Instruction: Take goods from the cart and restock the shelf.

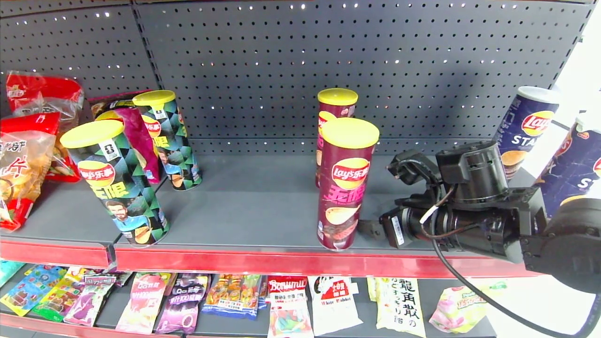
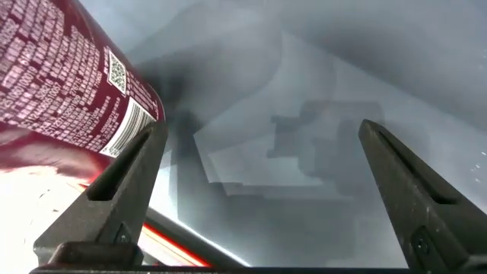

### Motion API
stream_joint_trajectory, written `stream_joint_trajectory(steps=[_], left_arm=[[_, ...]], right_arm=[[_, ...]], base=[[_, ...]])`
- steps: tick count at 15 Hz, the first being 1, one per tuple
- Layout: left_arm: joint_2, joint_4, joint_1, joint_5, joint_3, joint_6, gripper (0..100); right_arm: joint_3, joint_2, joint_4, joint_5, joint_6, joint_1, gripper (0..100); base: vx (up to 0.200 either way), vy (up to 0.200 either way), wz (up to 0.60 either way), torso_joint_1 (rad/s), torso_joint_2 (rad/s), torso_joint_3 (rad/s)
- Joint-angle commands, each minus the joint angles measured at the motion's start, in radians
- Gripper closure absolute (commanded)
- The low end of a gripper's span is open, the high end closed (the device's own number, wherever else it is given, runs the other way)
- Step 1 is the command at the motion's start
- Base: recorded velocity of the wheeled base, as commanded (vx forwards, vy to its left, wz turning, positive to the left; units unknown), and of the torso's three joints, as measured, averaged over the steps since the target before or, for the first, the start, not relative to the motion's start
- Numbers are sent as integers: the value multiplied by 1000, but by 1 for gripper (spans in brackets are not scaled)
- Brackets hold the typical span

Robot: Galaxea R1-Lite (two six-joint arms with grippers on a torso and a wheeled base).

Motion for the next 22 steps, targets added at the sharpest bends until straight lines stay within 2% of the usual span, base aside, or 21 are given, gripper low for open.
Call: stream_joint_trajectory(steps=[1,15,19,22], left_arm=[[-1,0,0,0,0,-1,0],[-1,0,0,0,0,0,0],[-1,0,0,0,0,0,0],[-1,0,0,0,0,0,0]], right_arm=[[-2,1,-1,-1,0,5,0],[-11,29,-46,-1,0,48,0],[1,10,-46,-1,1,35,0],[70,-126,-46,-8,3,-13,0]], base=[[0,0,0,0,0,0],[0,0,0,0,0,0],[0,0,0,0,0,0],[0,0,0,0,0,0]])
